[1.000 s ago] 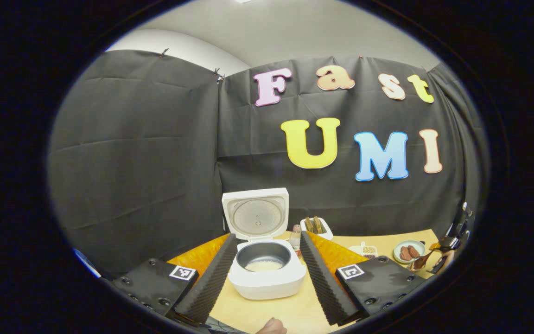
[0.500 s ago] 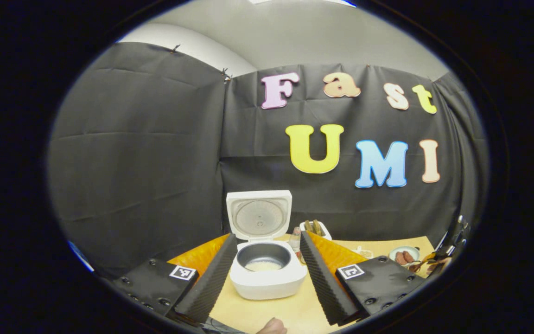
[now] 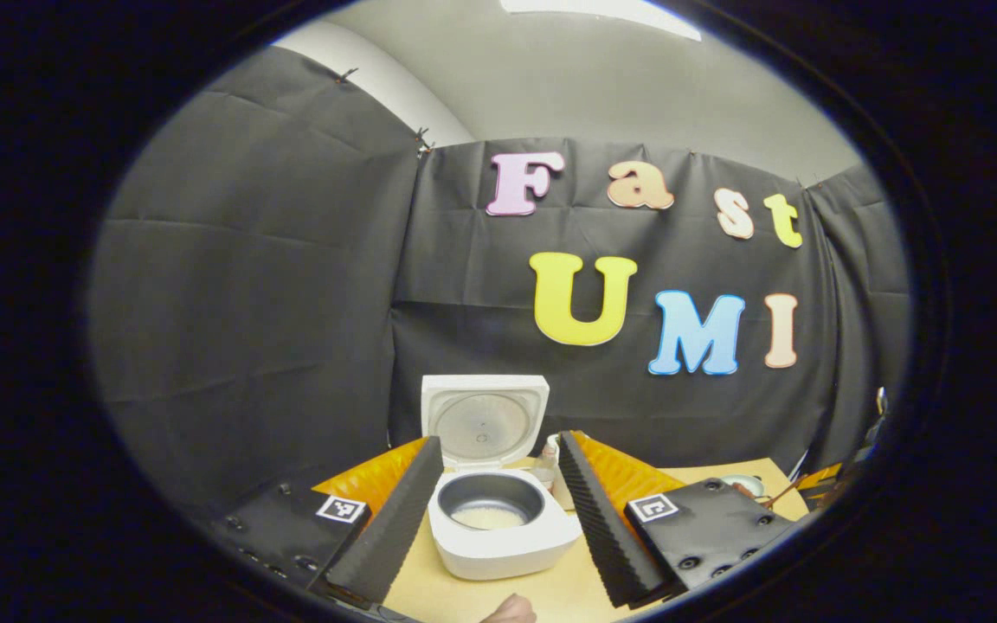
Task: Close the left gripper, press the button to open the rice cooker; take a wooden spoon from the chopstick holder with the right hand, scoop a spoonful of rice and pour it into the rice cooker, then put the wooden spoon back into the chopstick holder.
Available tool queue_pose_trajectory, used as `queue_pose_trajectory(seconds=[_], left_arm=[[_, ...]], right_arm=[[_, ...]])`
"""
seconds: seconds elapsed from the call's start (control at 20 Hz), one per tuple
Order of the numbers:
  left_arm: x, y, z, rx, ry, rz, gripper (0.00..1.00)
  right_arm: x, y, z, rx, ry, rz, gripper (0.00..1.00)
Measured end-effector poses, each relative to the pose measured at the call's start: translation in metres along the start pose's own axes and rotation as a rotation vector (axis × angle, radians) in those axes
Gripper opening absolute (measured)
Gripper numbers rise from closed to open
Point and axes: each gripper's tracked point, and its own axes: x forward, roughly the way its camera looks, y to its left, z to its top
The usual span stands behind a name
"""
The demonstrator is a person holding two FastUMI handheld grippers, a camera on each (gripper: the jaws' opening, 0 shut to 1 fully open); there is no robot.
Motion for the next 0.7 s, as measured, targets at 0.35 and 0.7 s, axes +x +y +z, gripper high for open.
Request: queue_pose_trajectory(seconds=[0.35, 0.7], left_arm=[[0.106, 0.026, 0.032, -0.071, -0.028, 0.015, 0.93], [0.227, 0.020, 0.036, -0.153, 0.011, 0.029, 0.92]], right_arm=[[-0.080, 0.083, -0.049, -0.234, -0.004, 0.032, 0.97], [-0.104, 0.125, -0.068, -0.354, 0.014, 0.068, 0.98]])
